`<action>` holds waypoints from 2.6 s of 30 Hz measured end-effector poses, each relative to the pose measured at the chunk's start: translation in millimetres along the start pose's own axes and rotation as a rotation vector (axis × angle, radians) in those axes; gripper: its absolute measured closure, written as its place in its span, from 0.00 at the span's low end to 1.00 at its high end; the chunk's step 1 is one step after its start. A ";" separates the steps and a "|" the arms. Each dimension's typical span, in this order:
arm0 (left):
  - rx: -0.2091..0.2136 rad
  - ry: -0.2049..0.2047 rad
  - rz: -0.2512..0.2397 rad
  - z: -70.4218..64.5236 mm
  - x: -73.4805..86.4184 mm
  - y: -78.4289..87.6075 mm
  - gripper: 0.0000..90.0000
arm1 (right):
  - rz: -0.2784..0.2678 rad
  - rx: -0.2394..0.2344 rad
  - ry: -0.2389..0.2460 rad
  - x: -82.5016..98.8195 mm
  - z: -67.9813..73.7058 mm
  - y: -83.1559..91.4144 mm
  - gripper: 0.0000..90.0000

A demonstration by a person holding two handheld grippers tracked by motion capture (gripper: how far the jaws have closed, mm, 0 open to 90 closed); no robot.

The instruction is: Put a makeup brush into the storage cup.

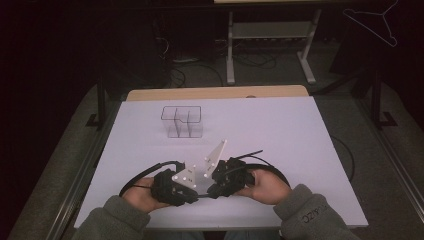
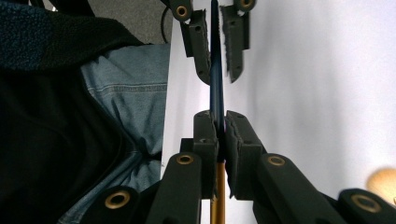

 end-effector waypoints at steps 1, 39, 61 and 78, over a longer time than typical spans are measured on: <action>0.003 -0.005 -0.001 -0.7 -0.1 -0.3 0.92 | 0.003 0.000 -0.001 0.4 0.1 -0.1 0.92; -0.220 0.387 -0.203 46.2 25.7 21.2 0.94 | -0.304 0.114 -0.345 4.7 -41.2 12.1 0.61; -0.222 0.400 -0.288 45.8 15.9 15.8 0.94 | -0.506 0.003 -0.501 -17.7 -61.8 15.0 0.72; -0.199 0.375 -0.245 43.3 21.1 4.0 0.93 | -0.560 -0.163 -0.559 -29.2 -59.0 15.7 0.92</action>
Point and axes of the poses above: each handheld gripper's, and its own axes: y roughly backward along the jaws, x roughly out of its underside, z roughly to its left, the point moved 9 cm from there along -y, roughly forward along the jaws, and after that the axes turned 5 degrees about -y, right-handed, at the moved point
